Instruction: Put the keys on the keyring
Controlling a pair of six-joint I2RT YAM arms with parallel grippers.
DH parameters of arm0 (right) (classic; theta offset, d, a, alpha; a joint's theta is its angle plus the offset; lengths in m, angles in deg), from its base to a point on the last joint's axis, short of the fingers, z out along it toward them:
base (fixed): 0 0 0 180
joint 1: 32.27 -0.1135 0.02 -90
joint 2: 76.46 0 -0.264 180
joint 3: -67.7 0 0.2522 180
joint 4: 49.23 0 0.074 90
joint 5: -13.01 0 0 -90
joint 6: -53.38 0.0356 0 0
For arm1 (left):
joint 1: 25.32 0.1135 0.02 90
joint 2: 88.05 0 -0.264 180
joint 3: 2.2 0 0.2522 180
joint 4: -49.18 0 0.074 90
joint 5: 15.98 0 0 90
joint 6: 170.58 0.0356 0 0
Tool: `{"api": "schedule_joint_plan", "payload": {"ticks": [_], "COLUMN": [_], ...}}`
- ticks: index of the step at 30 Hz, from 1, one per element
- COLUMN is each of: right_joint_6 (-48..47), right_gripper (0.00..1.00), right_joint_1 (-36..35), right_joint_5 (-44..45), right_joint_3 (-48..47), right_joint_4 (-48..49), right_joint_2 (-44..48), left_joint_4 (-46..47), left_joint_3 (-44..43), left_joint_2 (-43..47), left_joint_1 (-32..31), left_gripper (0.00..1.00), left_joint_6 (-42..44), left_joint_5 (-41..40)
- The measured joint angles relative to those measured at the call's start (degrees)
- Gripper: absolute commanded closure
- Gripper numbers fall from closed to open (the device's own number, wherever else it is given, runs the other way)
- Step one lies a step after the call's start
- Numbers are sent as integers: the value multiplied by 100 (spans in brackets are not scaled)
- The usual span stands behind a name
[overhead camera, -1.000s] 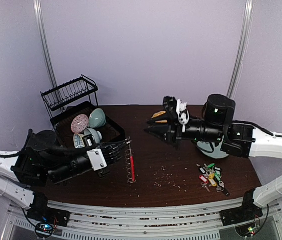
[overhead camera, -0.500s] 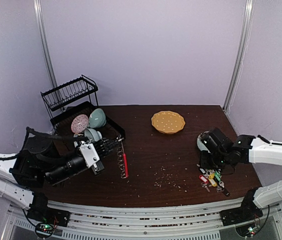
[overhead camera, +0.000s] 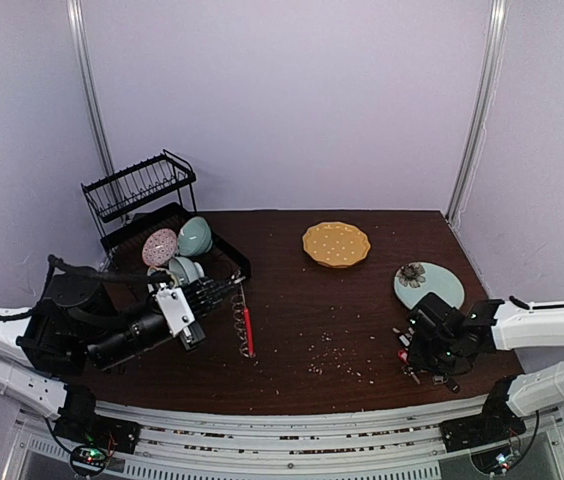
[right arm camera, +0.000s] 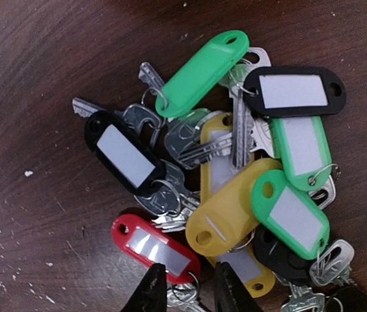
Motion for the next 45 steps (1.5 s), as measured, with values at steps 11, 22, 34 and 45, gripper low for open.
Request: {"api": "schedule_joint_plan", "payload": {"ticks": [11, 22, 34, 45], "right_joint_6": [68, -745, -3482, -5786], "right_gripper": [100, 100, 100, 92], "right_joint_1": [0, -345, -2262, -2192], "right_joint_5": [-278, -245, -2603, -1801], "right_joint_3": [17, -743, -3504, -4763], "right_joint_4": [476, 195, -256, -2063], "right_joint_2": [-262, -857, -3001, -4297], "left_joint_4": [-4, -7, -131, -179], "left_joint_3": [0, 0, 0, 0], "left_joint_2": [-50, -44, 96, 170], "left_joint_1": [0, 0, 0, 0], "left_gripper": [100, 100, 100, 100], "left_joint_6": [68, 70, 70, 68], "left_joint_5": [0, 0, 0, -2]}}
